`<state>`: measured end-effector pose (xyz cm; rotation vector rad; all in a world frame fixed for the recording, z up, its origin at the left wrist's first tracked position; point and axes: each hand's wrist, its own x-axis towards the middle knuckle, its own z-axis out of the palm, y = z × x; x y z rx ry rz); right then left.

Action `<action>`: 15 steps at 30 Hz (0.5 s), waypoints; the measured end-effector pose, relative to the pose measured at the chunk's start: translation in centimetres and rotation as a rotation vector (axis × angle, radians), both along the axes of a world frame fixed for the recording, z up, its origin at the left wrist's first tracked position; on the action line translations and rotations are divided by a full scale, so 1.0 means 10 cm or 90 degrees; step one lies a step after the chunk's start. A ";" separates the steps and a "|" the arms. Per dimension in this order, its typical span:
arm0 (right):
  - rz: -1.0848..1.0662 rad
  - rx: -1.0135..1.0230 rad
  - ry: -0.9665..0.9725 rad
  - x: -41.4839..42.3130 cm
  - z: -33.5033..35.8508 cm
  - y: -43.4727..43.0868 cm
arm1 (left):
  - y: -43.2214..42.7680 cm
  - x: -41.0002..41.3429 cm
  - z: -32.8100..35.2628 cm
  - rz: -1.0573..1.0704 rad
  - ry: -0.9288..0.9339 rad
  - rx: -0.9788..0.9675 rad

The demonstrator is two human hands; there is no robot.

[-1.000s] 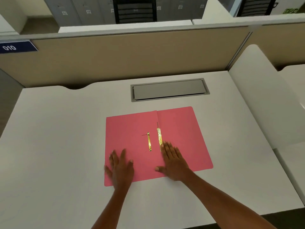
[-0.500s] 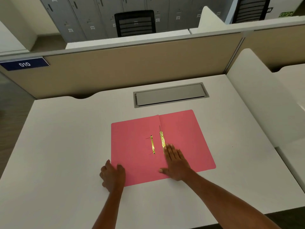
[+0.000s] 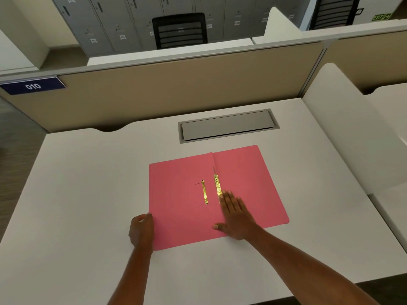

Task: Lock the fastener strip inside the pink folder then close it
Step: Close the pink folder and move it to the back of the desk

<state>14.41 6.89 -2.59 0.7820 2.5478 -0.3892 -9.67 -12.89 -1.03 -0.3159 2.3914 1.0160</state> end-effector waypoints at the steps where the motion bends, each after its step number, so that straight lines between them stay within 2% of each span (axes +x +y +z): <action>1: 0.001 0.000 0.001 0.00 0.00 0.00 | -0.01 -0.02 0.00 -0.006 -0.002 -0.007; 6: 0.004 0.003 0.005 0.01 -0.01 0.01 | -0.06 -0.10 0.02 -0.010 -0.018 0.021; 10: 0.006 0.006 0.007 0.01 -0.02 0.01 | -0.09 -0.11 0.13 0.017 0.030 0.065; 13: 0.008 0.003 0.004 0.02 -0.02 0.02 | -0.11 -0.13 0.26 0.035 -0.003 0.227; 15: 0.012 0.005 0.010 0.03 -0.02 0.02 | -0.14 -0.16 0.37 -0.006 -0.057 0.340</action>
